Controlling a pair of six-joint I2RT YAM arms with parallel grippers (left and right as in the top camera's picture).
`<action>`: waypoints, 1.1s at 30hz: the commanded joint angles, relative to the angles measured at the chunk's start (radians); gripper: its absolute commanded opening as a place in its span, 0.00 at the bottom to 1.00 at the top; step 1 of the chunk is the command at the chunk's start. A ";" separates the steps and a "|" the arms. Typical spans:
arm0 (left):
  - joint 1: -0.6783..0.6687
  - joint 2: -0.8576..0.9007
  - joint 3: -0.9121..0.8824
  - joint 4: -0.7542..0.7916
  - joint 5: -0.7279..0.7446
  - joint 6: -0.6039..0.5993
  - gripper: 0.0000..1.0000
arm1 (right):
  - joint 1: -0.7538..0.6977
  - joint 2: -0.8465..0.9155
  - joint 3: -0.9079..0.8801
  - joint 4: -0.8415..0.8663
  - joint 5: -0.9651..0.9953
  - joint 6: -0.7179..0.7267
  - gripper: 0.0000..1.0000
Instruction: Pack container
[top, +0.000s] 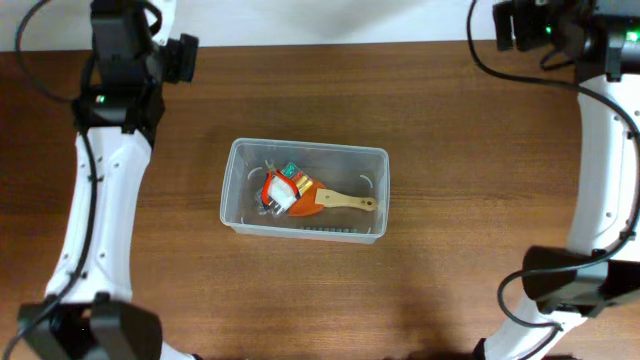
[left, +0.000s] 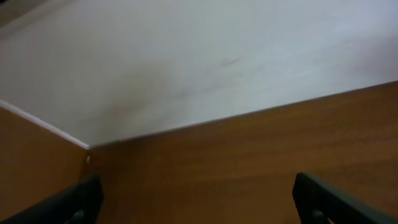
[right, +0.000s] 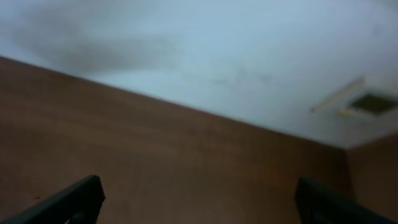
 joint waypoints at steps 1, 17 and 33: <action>0.034 -0.185 -0.135 0.039 -0.016 -0.077 0.99 | -0.046 -0.169 -0.172 0.027 -0.010 0.000 0.99; 0.119 -0.687 -0.943 0.502 0.045 -0.237 0.99 | -0.021 -0.982 -1.283 0.340 -0.012 0.008 0.99; 0.118 -0.791 -1.051 0.280 0.075 -0.293 0.99 | -0.021 -1.604 -1.783 0.374 -0.013 0.008 0.99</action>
